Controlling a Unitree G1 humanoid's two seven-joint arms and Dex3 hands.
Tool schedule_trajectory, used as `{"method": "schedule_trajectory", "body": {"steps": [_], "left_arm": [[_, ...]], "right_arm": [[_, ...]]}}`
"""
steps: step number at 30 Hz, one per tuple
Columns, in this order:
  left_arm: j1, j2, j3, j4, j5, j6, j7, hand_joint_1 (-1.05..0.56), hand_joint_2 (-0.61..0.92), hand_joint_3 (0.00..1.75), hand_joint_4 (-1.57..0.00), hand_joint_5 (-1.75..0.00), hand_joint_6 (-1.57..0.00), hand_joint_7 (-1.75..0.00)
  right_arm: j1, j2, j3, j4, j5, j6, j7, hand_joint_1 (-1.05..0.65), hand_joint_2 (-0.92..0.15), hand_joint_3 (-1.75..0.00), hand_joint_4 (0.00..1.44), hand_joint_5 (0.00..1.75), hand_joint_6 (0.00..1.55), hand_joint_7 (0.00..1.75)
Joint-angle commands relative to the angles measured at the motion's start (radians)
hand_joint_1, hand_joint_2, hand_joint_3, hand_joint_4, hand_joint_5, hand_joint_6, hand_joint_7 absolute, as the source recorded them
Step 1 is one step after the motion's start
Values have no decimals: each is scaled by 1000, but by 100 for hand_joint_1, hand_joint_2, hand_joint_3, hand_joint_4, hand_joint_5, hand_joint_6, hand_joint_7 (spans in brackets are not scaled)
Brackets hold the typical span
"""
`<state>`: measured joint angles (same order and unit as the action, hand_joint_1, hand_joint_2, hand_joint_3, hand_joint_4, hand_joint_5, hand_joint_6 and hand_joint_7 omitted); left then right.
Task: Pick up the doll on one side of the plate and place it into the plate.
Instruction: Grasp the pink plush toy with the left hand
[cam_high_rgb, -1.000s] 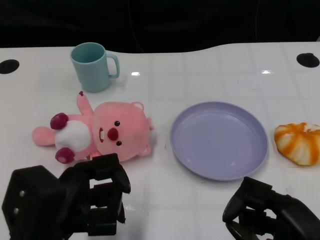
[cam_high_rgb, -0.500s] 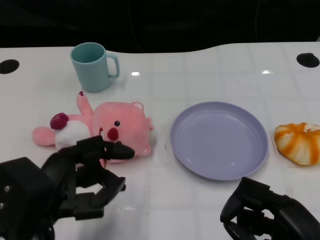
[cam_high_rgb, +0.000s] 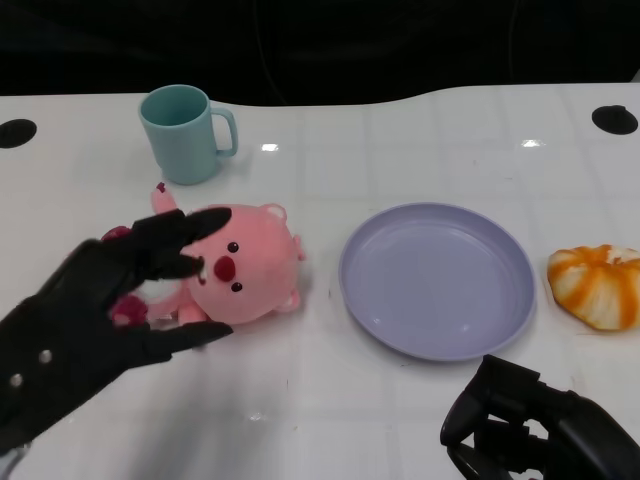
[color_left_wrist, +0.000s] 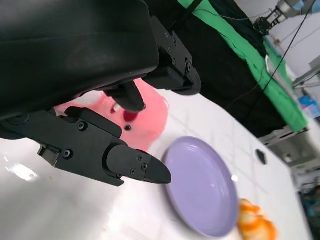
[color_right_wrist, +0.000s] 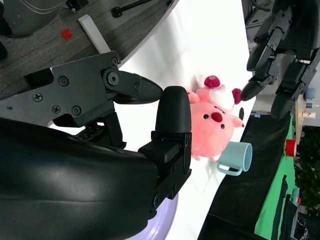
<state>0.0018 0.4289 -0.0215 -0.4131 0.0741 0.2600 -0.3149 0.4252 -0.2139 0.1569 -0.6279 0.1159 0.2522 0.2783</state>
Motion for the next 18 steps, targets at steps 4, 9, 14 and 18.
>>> {"method": "schedule_trajectory", "body": {"steps": [4,9,14,18], "left_arm": [[-73,106,-61,17,185,21,-23,-56,92,6,0,-52,-20,0],[-129,146,-131,45,365,28,-16,-60,92,4,0,-36,-15,0],[-202,144,-195,102,505,61,-33,-64,91,2,0,-28,-13,0],[-266,140,-247,161,596,98,-68,-67,90,1,0,-27,-13,0]], "right_arm": [[4,-10,-5,-12,2,-1,1,-25,-88,-60,65,175,45,167],[4,-10,-7,-15,1,5,-1,-23,-88,-61,65,175,45,167],[4,-11,-4,-16,-2,4,-1,-24,-88,-60,65,175,45,167],[6,-8,-4,-13,2,-2,1,-23,-89,-61,66,175,45,167]]}}
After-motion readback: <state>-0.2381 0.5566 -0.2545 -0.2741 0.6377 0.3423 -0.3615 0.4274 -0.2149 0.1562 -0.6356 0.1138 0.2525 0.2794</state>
